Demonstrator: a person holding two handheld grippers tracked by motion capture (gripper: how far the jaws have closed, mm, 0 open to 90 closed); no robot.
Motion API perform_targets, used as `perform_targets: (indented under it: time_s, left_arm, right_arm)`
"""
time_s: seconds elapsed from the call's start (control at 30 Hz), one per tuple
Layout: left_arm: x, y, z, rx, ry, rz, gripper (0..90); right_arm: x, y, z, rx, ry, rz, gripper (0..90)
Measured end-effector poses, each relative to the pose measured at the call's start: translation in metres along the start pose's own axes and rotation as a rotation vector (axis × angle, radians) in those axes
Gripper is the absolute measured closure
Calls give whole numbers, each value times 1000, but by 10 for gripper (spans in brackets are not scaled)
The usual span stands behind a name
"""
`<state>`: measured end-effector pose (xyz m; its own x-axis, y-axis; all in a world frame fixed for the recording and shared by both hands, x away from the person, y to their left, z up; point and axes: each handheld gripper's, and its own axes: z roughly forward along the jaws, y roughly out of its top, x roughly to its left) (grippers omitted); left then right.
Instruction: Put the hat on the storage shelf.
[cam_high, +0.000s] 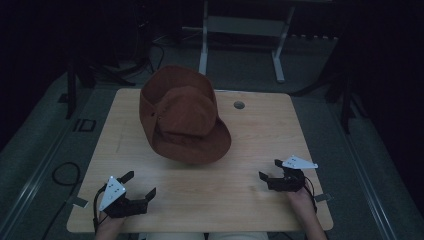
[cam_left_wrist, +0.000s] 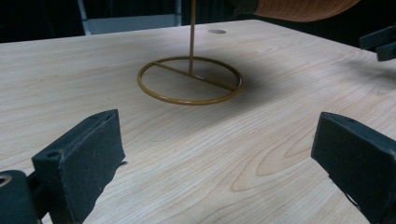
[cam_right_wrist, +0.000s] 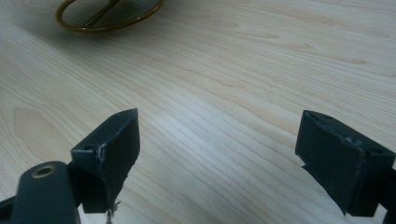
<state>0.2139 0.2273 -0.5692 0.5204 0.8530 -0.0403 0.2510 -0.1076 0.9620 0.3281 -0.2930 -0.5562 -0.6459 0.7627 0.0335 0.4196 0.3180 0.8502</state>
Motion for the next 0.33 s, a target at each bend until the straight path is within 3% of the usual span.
perform_targets:
  time_s: [0.33]
  left_arm:
    - [0, -1, 1, 11, -12, 1, 29]
  right_arm:
    - [-4, -4, 0, -4, -13, 7, 140]
